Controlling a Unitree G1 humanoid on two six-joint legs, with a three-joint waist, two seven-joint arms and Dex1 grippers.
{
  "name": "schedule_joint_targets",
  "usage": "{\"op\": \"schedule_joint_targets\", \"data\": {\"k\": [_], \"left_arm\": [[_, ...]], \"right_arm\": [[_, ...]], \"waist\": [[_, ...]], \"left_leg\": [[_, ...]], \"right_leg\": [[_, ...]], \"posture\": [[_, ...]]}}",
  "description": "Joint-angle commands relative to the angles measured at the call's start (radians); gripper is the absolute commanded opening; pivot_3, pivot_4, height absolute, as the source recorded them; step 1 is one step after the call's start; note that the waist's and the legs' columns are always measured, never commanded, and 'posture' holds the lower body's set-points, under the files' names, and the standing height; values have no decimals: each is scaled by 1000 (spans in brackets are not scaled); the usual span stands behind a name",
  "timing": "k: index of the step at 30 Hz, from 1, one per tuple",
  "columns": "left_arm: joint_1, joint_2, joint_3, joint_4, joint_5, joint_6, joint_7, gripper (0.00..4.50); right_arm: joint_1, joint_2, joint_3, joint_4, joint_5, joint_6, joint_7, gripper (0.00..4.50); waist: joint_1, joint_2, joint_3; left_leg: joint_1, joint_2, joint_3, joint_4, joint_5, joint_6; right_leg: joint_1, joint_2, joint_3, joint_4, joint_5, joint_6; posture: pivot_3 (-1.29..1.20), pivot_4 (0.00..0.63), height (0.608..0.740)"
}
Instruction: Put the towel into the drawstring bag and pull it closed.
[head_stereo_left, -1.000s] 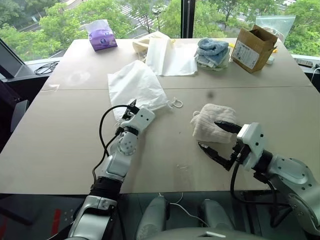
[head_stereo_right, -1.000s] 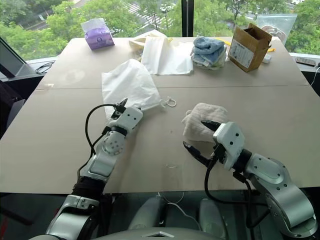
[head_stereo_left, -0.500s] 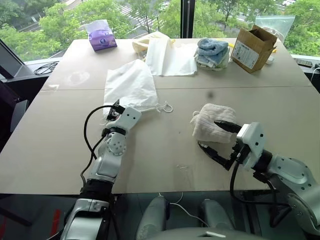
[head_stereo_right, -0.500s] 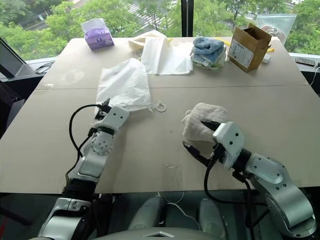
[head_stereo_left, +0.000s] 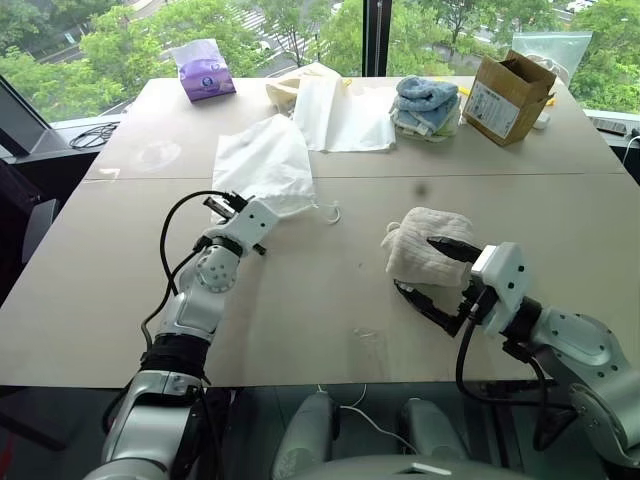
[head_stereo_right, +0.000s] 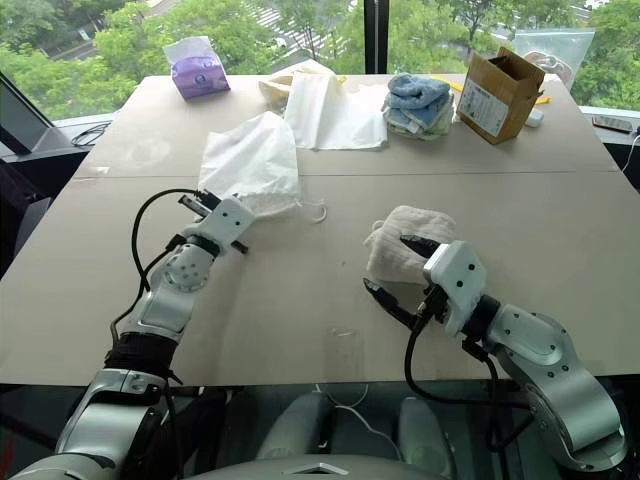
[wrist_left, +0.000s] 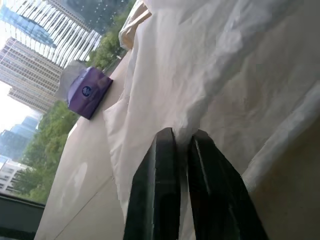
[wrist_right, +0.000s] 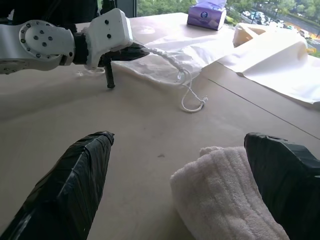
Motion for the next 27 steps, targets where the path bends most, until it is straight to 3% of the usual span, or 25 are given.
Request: {"op": "schedule_joint_targets", "data": {"k": [1,6,12,20,27], "left_arm": [[-26,22,5,-81,-35,44,-78,38],[-129,53,20,-171,-114,247,-275,38],[-264,79,1,-225,-161,466,-415,38],[-378,106,-34,-270,-195,592,-519,38],[-452,114,-33,-243,-240,709,-556,38]], "right_arm": [[-9,7,2,-18,0,-26,1,4500],[-41,27,-12,9,11,-22,-9,4500],[-89,140,-119,55,116,80,-136,4500],[-129,239,-374,138,507,434,-412,4500],[-158,332,-454,339,691,504,-566,4500]], "waist": [[-1,0,0],[-3,-2,1],[-5,-2,1],[-6,-3,2],[-22,-3,3]], "left_leg": [[0,0,0,0,0,0],[0,-1,0,0,0,0],[0,-1,0,2,0,0],[0,0,-1,1,1,-2],[-1,-1,3,1,0,0]], "right_leg": [[0,0,0,0,0,0],[-1,0,0,2,0,0],[-1,0,0,4,0,0],[-2,0,0,5,0,0],[-6,0,5,9,0,0]], "posture": [[0,150,740],[0,150,740],[0,150,740],[0,150,740],[0,150,740]]}}
